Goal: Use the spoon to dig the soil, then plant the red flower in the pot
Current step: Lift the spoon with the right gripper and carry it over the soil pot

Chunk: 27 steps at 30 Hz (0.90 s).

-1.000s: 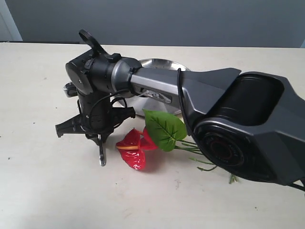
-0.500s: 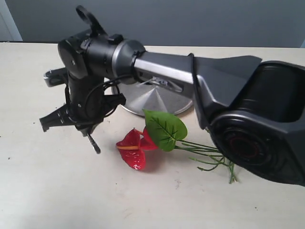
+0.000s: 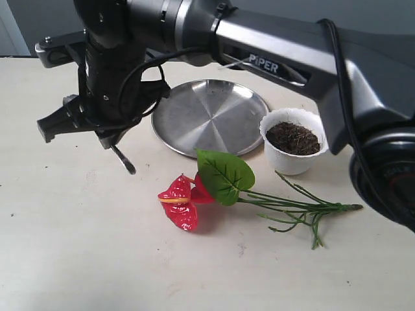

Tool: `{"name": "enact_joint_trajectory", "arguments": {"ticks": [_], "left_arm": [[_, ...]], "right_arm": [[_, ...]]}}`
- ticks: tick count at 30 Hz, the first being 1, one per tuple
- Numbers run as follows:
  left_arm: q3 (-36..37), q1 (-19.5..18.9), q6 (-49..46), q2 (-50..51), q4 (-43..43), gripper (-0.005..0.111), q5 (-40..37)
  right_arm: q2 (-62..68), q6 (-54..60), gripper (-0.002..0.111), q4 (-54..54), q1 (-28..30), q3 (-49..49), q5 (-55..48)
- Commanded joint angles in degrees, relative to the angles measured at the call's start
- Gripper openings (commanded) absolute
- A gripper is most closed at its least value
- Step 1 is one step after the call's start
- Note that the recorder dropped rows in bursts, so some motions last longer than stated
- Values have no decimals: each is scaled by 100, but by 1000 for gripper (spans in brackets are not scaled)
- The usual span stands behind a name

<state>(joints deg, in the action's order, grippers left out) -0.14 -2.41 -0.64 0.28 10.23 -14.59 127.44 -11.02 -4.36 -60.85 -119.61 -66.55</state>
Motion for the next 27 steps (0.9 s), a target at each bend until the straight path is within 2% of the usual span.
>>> {"name": "enact_joint_trajectory", "arguments": {"ticks": [1,11,18,22,27], "left_arm": [[14,37,6,-28,-9,0,86],[14,37,6,-28,-9,0,86],[14,37,6,-28,-9,0,86],[14,37,6,-28,-9,0,86],[14,37,6,-28,-9,0,86]], "right_arm": [[-68,248,-1,17,22,-10,-341],[-356,876,-1,-22,211,2,-341],[-910,1051,-1,-21,769,43,-341],[-1557,1037,-1,-136,1228,702,-341],[-2854,1102,-1,-244,1640,2141,-341]]}}
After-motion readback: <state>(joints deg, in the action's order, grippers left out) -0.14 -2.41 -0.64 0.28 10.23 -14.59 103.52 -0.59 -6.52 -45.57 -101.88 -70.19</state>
